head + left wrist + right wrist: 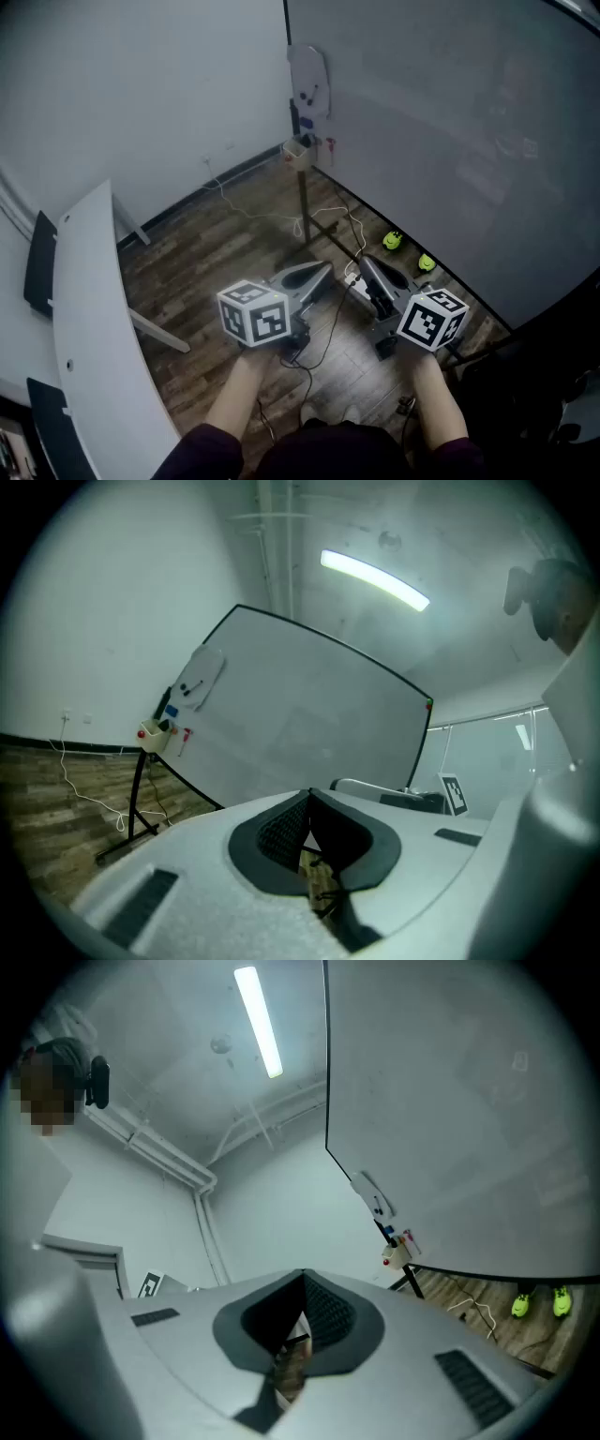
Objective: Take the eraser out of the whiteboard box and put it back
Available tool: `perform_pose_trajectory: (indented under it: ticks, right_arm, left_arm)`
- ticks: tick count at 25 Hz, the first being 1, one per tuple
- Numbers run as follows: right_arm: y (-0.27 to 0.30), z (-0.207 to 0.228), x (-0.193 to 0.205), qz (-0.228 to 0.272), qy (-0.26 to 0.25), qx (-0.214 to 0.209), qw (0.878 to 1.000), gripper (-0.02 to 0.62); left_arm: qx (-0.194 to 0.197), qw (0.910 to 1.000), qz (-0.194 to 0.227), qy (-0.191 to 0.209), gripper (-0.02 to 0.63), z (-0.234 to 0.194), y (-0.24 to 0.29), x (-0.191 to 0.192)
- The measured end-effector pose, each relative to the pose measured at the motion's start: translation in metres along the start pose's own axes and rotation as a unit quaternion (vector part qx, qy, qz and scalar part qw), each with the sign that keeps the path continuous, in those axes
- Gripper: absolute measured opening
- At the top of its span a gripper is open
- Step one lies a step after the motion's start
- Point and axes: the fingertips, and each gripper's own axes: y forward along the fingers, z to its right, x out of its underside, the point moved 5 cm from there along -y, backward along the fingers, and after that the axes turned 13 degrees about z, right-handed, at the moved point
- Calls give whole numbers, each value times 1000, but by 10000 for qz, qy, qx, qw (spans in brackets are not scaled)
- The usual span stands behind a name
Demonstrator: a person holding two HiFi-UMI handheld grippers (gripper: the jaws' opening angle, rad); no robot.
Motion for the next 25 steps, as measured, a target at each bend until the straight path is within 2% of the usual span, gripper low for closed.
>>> perform_pose_trajectory:
  ticks: [13, 18, 25]
  right_arm:
    - [15, -6, 12, -41, 38, 3, 10000, 3]
    - [29, -11, 23, 28, 293, -80, 9995, 3]
    - [54, -17, 43, -13, 309, 22, 9995, 3]
  left_arm:
    - [-37, 10000, 22, -28, 6, -15, -14, -7]
    - [-65, 10000, 19, -72, 6, -33, -24, -11]
    - [-92, 9998, -1, -178, 6, -64, -42, -19]
